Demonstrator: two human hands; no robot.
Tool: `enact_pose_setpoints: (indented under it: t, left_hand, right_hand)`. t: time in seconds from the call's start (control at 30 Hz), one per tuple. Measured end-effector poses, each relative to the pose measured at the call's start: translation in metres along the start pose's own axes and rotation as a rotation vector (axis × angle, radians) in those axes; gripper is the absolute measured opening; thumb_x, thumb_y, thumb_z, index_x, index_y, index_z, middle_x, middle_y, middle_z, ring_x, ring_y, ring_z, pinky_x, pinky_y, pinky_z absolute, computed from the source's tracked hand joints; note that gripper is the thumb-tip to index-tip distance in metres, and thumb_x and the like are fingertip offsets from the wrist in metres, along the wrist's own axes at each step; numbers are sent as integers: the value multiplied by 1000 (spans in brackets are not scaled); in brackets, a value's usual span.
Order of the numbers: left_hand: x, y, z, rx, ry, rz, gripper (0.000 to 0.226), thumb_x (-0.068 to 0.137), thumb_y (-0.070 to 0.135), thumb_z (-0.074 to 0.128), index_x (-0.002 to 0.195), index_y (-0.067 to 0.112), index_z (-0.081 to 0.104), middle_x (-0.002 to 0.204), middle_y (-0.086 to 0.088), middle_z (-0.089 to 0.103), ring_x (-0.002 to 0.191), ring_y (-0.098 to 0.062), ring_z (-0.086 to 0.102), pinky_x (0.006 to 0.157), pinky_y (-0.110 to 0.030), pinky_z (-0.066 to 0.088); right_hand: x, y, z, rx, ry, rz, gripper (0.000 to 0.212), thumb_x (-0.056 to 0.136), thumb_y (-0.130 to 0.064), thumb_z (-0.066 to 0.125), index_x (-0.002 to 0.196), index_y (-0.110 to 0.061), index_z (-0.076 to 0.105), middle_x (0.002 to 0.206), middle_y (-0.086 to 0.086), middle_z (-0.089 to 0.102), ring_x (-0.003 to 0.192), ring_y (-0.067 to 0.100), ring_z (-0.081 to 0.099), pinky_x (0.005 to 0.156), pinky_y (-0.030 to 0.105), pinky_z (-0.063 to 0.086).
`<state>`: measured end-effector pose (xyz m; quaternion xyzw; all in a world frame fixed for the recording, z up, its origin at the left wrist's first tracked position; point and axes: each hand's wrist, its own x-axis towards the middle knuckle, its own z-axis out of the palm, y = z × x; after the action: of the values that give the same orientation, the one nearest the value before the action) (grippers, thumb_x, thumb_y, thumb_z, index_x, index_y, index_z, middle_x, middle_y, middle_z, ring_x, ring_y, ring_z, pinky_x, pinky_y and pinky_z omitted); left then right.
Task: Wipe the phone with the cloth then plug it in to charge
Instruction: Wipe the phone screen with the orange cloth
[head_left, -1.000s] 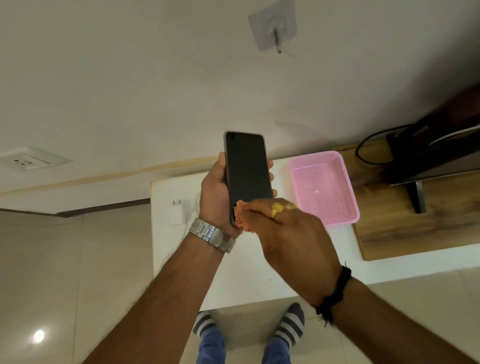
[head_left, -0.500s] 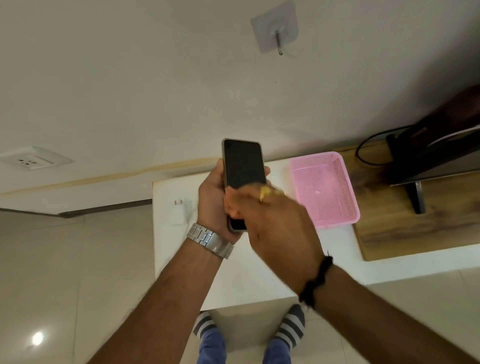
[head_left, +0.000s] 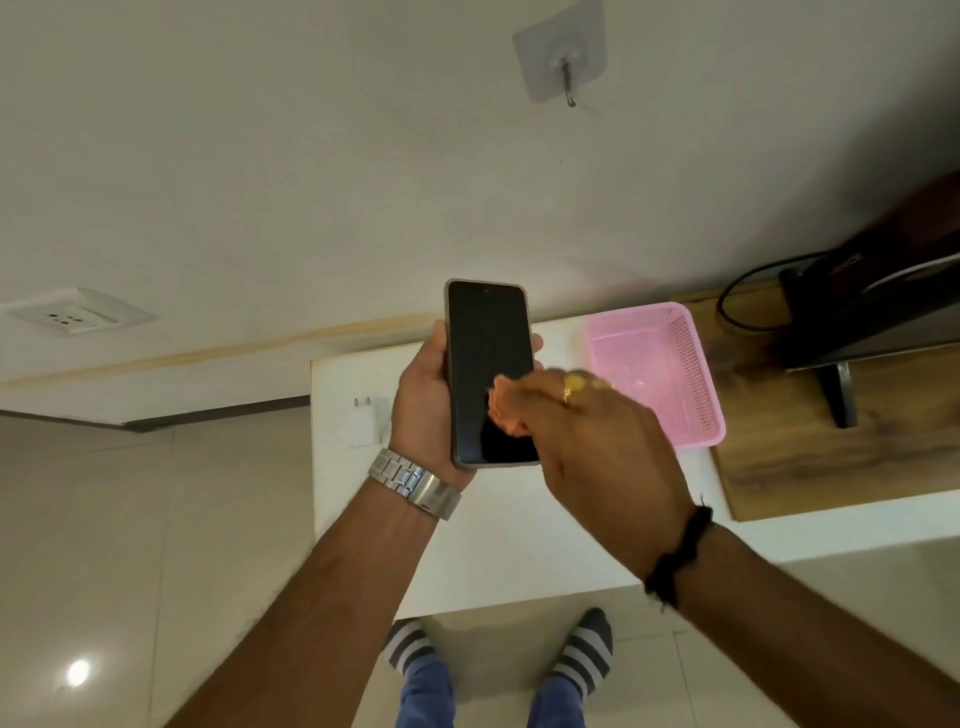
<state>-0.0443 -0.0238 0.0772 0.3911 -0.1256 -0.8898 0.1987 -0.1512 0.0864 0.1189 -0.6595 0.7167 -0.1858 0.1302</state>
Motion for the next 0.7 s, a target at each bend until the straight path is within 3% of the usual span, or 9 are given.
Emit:
enact_pose_setpoints:
  t: [0.1,0.23,0.3,0.4,0.47,0.5,0.6,0.7]
  left_hand:
    - [-2,-7,5,9,-31,-30,70,100,56,40,152,10,41,126,-17,61,109,-32,59,101,-46,45]
    - [4,-17,5,29,-86,-38,58,101,54,40,144,16,52,109,-12,72,88,-32,71,79,-48,59]
    - [5,-14,7,5,-97,-27,56,102,54,39,142,16,52,111,-13,71,90,-32,71,82,-47,58]
    - [8,-7,3,-7,-63,3,63,102,55,39,144,10,51,120,-18,65,101,-32,64,95,-44,49]
    - [10,-5,-4,24,-75,51,66,101,56,37,140,6,56,120,-22,64,99,-32,63,91,-43,50]
    - [9,-8,-4,28,-87,57,64,100,55,40,135,7,61,118,-22,65,99,-32,63,91,-42,52]
    - [7,-24,-2,-56,-104,-23,51,98,50,51,124,10,70,120,-17,67,109,-32,63,105,-44,46]
    - [11,-33,1,-107,-116,-16,39,100,46,52,108,17,76,108,-11,74,98,-30,71,89,-42,58]
  right_hand:
    - [13,13,-7,-11,37,21,32,103,-28,44,114,-18,72,108,3,72,92,26,69,76,40,61]
    - [64,38,-18,-78,94,150,31,107,-29,45,119,-18,72,113,2,69,103,24,64,89,37,53]
    - [62,35,-15,-71,100,148,30,107,-28,45,117,-19,72,112,2,69,103,24,63,88,38,52]
    - [20,2,-8,57,60,120,14,101,-23,59,107,-20,72,103,1,70,94,22,66,83,38,58]
    - [-9,-16,-2,85,-20,10,28,86,-13,77,114,-18,73,103,4,74,87,23,72,77,35,63]
    - [-11,-14,0,88,-36,-19,31,85,-12,78,116,-17,73,105,5,74,86,24,72,74,34,63]
    - [30,5,-8,66,67,84,22,101,-30,51,112,-25,70,106,-2,69,94,22,65,75,30,55]
    - [70,23,-9,-51,109,139,30,106,-27,45,117,-18,71,110,2,69,99,24,64,83,37,53]
